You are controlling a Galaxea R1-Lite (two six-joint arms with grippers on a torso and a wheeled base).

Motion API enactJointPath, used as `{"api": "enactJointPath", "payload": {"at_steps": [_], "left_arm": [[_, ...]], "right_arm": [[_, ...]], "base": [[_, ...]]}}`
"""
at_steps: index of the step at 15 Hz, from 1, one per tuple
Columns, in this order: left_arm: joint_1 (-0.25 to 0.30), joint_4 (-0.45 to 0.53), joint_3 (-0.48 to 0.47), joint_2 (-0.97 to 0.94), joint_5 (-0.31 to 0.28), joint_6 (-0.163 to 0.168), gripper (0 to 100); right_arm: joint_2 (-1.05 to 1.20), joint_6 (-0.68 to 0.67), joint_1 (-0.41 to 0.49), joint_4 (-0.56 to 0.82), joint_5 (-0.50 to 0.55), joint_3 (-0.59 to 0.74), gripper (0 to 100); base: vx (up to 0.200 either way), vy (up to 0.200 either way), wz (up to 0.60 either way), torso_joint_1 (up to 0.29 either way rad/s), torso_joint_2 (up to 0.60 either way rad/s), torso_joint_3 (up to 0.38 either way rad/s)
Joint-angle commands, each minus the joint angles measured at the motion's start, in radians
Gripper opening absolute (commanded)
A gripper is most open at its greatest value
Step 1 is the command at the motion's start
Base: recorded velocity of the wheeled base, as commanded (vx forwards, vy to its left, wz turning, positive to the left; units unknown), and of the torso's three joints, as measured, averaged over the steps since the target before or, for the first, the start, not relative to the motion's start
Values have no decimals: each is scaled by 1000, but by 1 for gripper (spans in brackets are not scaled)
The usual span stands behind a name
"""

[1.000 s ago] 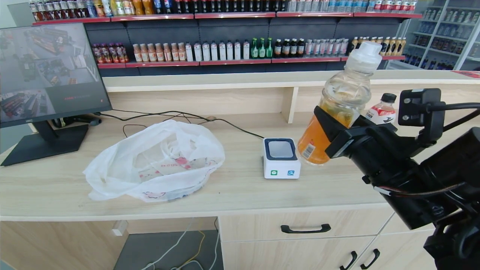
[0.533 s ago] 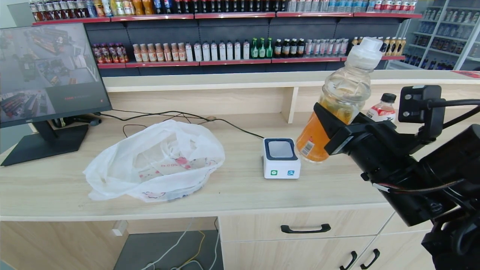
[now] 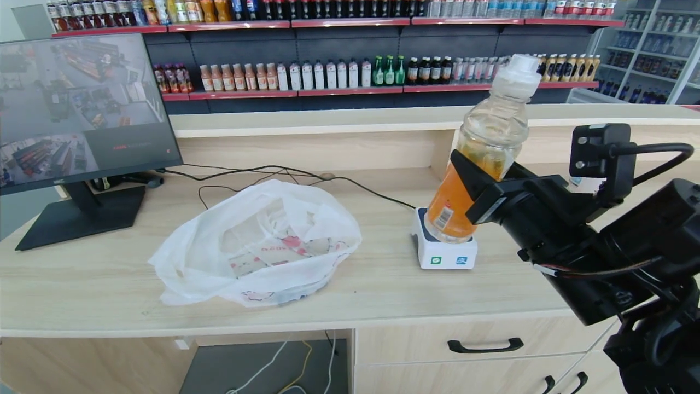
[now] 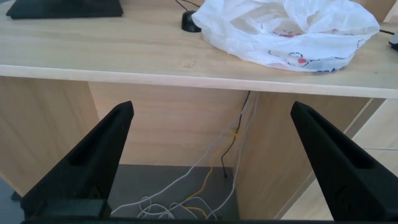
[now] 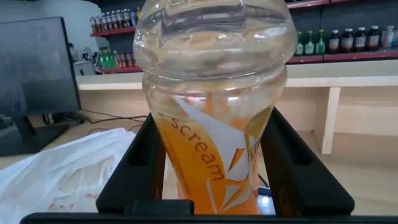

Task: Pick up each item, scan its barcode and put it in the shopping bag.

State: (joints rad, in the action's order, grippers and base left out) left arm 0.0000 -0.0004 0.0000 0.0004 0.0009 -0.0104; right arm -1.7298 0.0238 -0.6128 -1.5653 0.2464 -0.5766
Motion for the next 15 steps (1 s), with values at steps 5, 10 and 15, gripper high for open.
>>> {"api": "enactJointPath", "payload": {"at_steps": [5,10,15], "left_arm": [[0,0,0,0,1,0,100],[0,0,0,0,1,3,100],[0,-1,0,0,1,4,100]], "right_arm": [[-13,-1,-1,-5,2,-14,0],[-25,-1,-5,-5,2,-26,0],[-40,1,-32,-5,2,-63,0]], "base": [[0,200,0,5,5,0],[0,200,0,0,3,2],[0,40,0,0,0,0]]}}
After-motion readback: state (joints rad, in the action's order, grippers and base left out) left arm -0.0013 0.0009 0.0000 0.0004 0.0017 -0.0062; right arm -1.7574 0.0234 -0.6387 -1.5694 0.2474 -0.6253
